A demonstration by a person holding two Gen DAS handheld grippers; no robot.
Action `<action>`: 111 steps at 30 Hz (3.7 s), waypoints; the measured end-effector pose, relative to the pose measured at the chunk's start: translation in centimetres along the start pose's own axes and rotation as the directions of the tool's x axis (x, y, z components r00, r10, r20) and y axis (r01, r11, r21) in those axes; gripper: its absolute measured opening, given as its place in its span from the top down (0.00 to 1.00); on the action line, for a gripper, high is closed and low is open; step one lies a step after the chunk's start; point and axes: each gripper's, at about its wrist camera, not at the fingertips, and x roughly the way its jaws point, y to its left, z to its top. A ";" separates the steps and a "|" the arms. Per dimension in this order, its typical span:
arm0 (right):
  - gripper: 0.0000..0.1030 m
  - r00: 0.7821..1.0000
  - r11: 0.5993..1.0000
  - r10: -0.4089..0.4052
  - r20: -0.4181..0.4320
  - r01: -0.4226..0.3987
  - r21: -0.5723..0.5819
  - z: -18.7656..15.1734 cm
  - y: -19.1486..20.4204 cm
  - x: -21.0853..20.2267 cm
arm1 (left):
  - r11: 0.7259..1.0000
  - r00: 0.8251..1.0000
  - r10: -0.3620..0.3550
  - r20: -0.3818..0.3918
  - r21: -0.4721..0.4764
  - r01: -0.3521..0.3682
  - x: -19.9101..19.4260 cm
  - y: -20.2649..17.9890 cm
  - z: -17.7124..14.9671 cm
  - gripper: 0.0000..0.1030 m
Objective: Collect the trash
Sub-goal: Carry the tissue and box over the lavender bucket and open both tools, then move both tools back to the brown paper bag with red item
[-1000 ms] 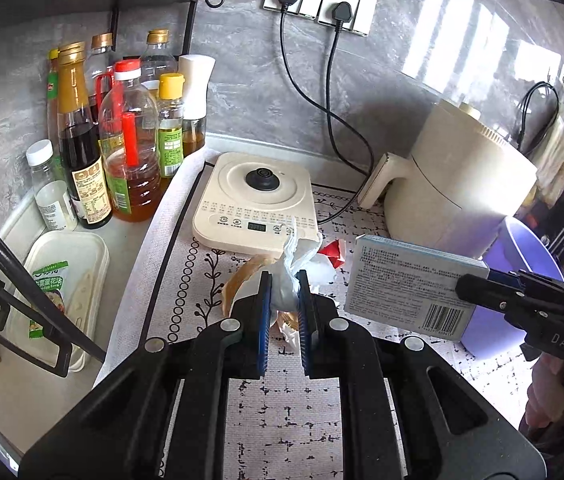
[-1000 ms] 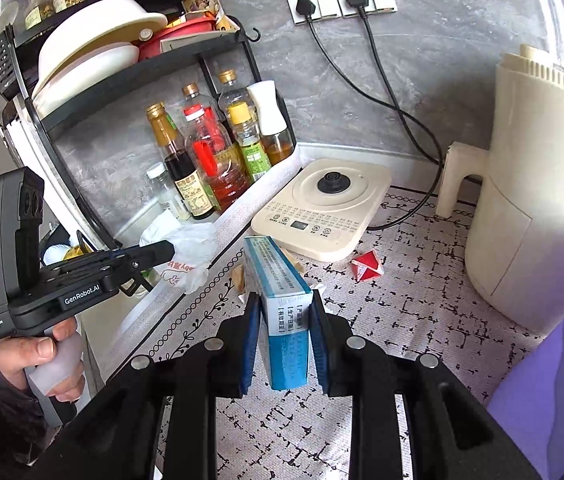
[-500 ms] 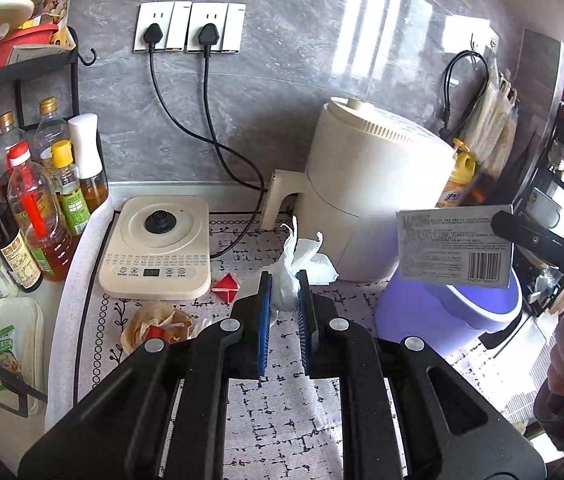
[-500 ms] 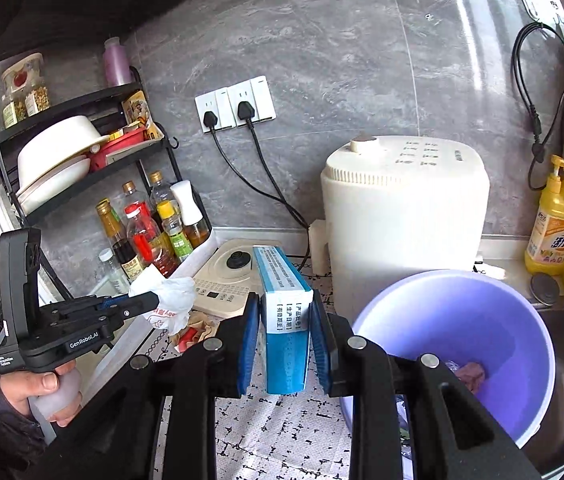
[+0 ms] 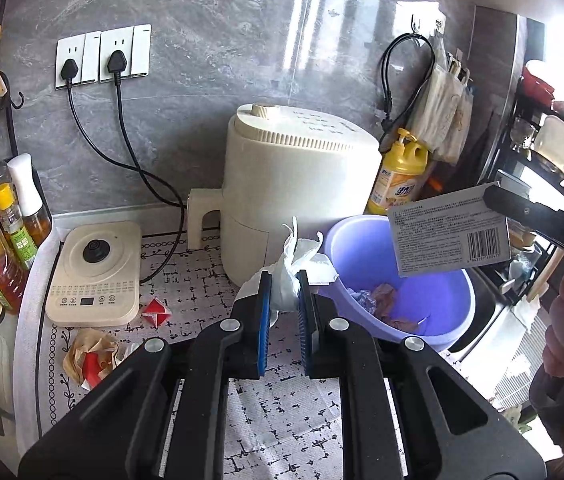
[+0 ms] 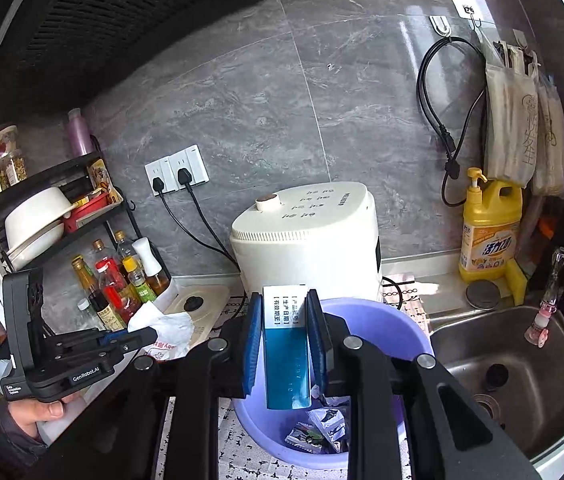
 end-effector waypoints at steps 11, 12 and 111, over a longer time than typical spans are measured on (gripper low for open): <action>0.22 0.996 0.992 0.052 -0.073 -0.043 0.121 -1.8 -4.4 1.2 | 0.999 0.998 -0.030 0.061 0.012 0.029 -0.2 -3.6 2.3 0.88; 0.22 0.996 0.991 0.041 -0.073 -0.032 0.128 -1.8 -5.1 0.9 | 0.999 0.997 -0.038 0.066 0.019 0.037 -0.2 -4.2 2.6 0.88; 0.29 0.863 0.971 0.166 -0.477 -0.229 -0.075 -9.0 16.5 23.1 | 0.950 0.963 0.153 -0.223 -0.233 -0.206 2.7 23.0 -8.2 0.50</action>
